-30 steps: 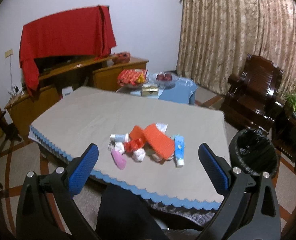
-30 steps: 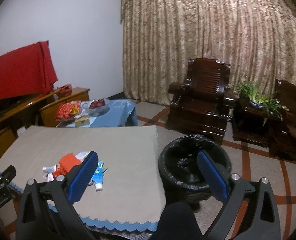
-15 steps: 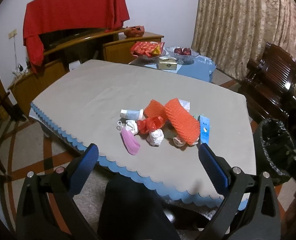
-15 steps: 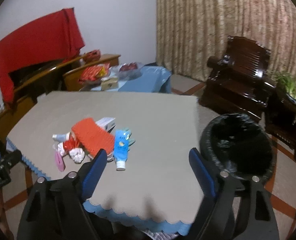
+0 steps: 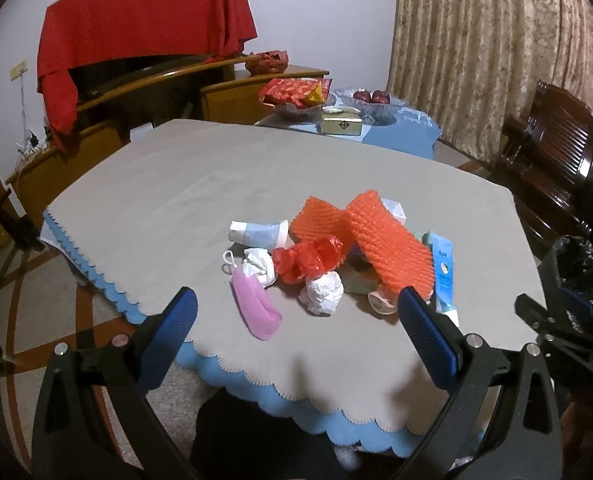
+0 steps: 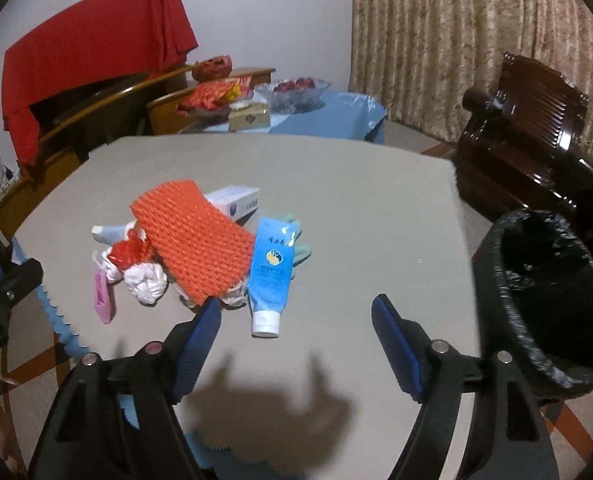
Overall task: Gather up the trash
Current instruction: 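Grasp the orange foam net with the left tool while the right grasps the blue tube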
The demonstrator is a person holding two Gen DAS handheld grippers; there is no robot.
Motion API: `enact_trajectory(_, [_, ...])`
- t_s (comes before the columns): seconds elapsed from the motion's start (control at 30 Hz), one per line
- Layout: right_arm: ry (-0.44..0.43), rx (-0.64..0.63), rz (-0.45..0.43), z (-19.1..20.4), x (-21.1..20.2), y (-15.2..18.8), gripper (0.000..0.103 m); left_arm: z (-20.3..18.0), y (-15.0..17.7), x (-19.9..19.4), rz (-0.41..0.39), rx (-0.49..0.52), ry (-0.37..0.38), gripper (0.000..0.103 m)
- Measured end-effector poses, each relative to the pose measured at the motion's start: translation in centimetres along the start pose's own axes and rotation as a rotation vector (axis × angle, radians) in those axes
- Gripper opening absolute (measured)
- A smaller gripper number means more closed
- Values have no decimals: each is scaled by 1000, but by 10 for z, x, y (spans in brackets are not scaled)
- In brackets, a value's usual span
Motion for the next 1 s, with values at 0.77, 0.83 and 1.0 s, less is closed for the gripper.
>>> enact_trajectory(0.77, [-42,-10,164,4,117,22,67,-19,-6,89,84,22,24,97])
enact_trajectory(0.83, [-46,-20,169,5,121,22,62,-24,-5,96,98,20,37,97])
enact_trajectory(1.0, [-95,-38,205,13,129,28,43,-37,-6,108,115,35,58,97])
Point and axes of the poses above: each gripper's, at about its wrist camera, not at the fingertips, and x roughly the way its jaws point, z to its left, y to its underside, the point moved 7 cm from there along x, roughly the way its jaws point, and after that the axes turned 7 degrees about x, right-handed, at the moved point
